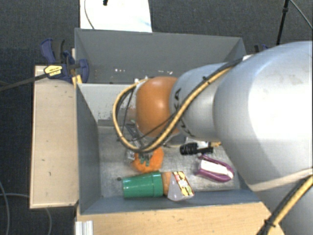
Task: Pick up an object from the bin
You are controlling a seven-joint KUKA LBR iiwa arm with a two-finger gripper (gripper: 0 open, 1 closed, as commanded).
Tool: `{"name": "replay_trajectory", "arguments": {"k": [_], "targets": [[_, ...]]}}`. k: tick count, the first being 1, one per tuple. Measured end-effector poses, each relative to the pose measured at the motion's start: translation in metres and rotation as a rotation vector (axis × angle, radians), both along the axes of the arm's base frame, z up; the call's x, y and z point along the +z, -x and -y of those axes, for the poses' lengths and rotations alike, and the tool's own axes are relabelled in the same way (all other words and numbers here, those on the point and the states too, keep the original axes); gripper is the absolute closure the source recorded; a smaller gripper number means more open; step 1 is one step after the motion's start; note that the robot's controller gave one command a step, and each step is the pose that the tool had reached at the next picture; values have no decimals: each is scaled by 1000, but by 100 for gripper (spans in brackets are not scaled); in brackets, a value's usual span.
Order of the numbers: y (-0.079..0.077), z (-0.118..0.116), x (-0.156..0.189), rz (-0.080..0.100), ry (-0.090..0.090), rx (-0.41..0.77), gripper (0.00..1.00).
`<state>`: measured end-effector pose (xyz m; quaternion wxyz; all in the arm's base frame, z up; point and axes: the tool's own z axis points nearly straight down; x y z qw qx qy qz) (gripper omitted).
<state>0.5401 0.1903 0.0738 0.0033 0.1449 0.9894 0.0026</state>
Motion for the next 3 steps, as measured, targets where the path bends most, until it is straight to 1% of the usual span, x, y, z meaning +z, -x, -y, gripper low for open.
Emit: {"name": "replay_trajectory", "arguments": {"k": [1,2,3], "targets": [[3,13,36,-14,5,19,100],[-8,14,100,-8,6,63,100],[-13,7,159,-6,5,156,100]]}}
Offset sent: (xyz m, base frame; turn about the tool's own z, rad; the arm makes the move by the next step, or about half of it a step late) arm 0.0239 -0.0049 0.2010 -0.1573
